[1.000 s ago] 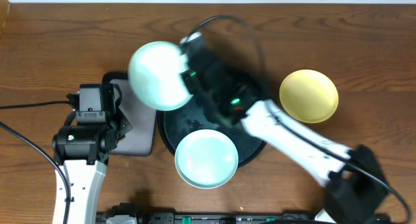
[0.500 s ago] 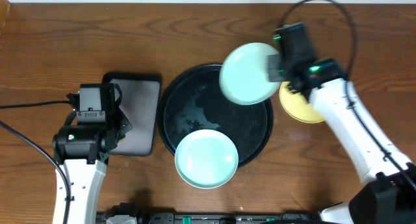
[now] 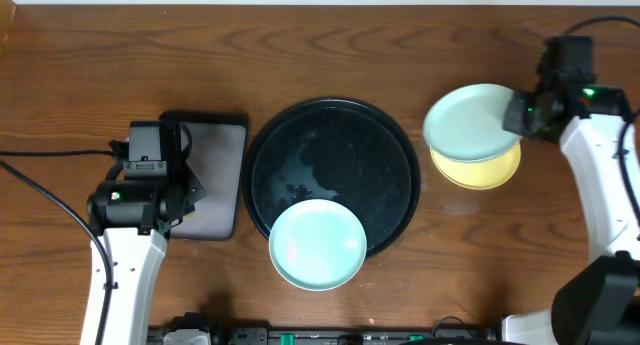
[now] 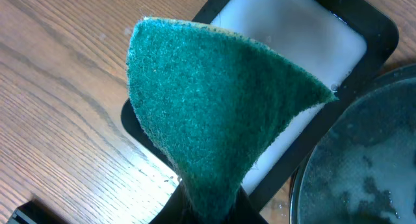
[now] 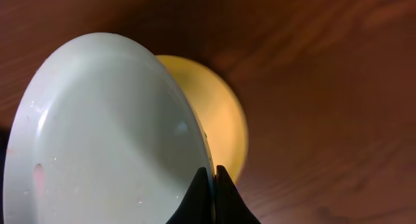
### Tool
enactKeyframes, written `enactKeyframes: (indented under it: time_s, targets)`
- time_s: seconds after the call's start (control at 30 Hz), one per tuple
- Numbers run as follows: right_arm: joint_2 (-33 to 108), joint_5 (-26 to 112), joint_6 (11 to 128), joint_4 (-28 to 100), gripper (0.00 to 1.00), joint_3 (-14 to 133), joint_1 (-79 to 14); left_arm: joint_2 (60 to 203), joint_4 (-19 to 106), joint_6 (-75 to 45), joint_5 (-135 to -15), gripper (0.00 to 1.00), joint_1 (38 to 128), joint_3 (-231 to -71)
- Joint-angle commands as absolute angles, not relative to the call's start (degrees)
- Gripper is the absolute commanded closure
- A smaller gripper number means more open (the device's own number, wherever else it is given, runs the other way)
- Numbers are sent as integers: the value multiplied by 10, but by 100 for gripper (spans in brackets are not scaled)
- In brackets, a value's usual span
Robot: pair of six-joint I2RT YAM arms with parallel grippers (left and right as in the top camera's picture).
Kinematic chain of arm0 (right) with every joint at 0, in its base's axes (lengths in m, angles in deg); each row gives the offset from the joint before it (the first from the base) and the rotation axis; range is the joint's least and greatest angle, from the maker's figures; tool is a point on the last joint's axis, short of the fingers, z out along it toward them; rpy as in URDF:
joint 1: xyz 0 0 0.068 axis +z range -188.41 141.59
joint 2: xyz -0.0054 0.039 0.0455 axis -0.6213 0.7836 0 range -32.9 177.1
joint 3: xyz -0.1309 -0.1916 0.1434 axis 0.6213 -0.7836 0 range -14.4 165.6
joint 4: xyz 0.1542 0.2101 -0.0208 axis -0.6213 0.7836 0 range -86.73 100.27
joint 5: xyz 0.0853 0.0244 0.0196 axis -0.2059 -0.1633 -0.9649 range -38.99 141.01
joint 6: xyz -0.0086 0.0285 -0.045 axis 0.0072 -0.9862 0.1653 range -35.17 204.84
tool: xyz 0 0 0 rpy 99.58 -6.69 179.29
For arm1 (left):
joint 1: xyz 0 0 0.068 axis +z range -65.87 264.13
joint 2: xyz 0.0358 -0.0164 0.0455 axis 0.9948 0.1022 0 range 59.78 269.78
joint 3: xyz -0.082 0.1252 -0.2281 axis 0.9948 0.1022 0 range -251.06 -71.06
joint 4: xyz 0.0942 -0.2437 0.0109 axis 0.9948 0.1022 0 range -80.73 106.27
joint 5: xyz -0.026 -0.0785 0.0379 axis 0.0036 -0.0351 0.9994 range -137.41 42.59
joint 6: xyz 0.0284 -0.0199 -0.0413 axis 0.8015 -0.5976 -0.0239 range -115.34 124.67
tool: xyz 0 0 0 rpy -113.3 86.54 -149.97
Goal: Clean dirty plates on tray and stack at the side
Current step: 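Carry the blue plate right and lower it onto the yellow plate, then open right gripper and move it back left to the tray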
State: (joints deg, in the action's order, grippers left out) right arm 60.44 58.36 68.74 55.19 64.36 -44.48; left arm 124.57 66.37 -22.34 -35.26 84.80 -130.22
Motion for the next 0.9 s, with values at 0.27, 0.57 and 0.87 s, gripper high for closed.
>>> enactKeyframes:
  time_s: [0.27, 0.57, 0.87]
  targets:
    - [593, 593, 651, 420, 99, 510, -482, 1246, 663, -226, -349, 93, 850, -1302]
    - [594, 549, 652, 359, 51, 443, -480, 1246, 662, -226, -349, 93, 850, -1302]
    - [593, 366, 744, 347, 38, 442, -415, 1246, 657, -226, -349, 92, 850, -1302]
